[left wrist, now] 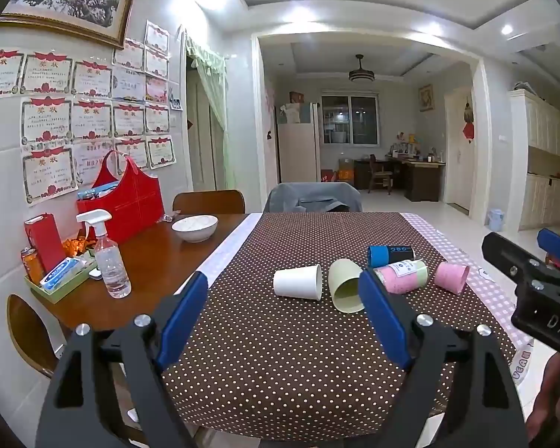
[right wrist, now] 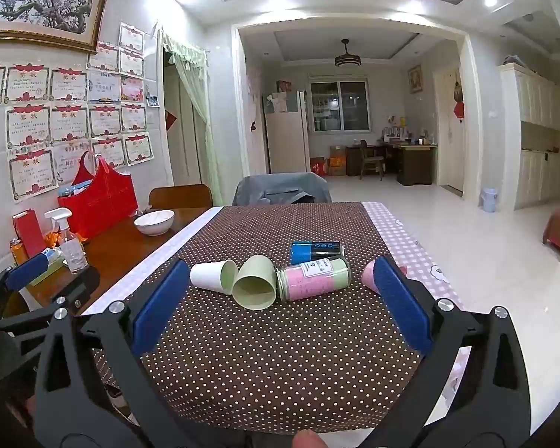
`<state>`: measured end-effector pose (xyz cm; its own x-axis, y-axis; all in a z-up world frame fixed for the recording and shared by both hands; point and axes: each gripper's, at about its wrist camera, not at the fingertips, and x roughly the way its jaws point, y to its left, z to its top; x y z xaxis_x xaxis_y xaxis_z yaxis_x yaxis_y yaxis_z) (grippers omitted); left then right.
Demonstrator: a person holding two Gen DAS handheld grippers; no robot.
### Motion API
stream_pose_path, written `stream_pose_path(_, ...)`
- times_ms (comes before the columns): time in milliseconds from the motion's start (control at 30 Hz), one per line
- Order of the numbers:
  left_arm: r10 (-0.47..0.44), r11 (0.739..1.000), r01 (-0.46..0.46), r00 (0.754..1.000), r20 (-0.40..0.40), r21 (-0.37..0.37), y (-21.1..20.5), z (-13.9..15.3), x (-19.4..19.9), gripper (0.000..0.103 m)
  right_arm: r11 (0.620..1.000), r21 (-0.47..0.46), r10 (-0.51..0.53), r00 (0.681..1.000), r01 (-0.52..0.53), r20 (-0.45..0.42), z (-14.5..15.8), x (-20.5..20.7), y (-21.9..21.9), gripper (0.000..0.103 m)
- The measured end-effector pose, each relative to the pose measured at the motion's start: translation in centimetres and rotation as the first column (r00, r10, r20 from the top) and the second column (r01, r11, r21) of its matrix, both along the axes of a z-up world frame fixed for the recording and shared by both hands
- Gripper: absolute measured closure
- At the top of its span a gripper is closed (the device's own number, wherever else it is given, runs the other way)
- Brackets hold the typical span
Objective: Flip cup upside down
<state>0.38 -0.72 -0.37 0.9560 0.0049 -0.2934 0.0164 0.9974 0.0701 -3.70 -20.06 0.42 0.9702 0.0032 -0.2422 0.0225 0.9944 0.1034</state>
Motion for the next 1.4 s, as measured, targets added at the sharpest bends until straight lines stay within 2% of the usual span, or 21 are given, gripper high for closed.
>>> stream_pose_path(1400, 0.001, 1.0, -0.001, 1.0, 0.002, -0.002, -0.71, -0.71, 0.38, 0.021, 1.0, -0.009, 0.0, 1.0, 0.001, 0.012, 0.82, 0.17, -0.06, 0.006)
